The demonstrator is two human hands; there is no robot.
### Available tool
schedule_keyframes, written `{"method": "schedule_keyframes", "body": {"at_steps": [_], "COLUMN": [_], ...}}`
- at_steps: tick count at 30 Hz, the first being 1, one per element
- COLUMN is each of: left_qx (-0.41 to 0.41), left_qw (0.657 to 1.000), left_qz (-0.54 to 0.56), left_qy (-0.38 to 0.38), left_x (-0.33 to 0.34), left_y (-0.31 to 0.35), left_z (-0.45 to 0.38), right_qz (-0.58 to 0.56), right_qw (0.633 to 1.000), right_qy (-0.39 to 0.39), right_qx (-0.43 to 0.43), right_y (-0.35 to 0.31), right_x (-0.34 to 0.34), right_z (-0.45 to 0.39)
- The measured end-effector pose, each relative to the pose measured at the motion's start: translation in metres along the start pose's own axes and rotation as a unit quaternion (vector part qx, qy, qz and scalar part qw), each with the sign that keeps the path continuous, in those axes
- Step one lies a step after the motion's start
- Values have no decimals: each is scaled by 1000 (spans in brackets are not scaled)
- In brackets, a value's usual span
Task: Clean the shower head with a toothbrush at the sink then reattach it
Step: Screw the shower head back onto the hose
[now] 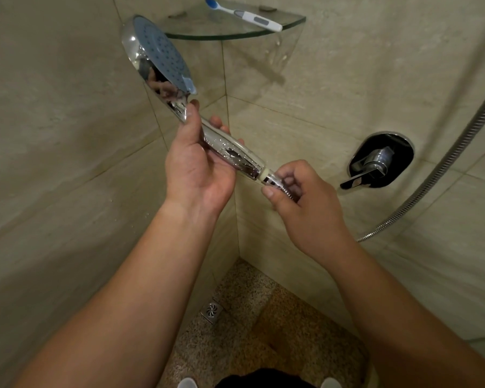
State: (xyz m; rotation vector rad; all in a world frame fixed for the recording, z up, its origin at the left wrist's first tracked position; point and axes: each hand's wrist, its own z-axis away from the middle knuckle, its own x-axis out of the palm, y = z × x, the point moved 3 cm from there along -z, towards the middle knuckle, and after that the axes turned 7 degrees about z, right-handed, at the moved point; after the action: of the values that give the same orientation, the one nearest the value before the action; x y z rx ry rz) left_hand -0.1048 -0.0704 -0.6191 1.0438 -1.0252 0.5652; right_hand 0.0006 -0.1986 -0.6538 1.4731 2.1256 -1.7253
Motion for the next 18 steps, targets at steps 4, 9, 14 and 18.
{"method": "schedule_keyframes", "body": {"at_steps": [4, 9, 14, 18], "left_qx": [-5, -12, -13, -11], "left_qw": [1000, 1000, 1000, 1000], "left_qz": [7, 12, 7, -2], "left_qy": [-1, -7, -6, 2], "left_x": [0, 3, 3, 1], "left_y": [-2, -3, -5, -5], "left_z": [1, 4, 7, 6], "right_qz": [50, 76, 75, 20], "right_qw": [994, 985, 986, 996], "right_qy": [81, 125, 122, 78], "right_qx": [-61, -90, -80, -34], "right_y": [-4, -4, 1, 4], "right_x": [-2, -3, -1, -3], "right_z": [4, 7, 9, 8]}}
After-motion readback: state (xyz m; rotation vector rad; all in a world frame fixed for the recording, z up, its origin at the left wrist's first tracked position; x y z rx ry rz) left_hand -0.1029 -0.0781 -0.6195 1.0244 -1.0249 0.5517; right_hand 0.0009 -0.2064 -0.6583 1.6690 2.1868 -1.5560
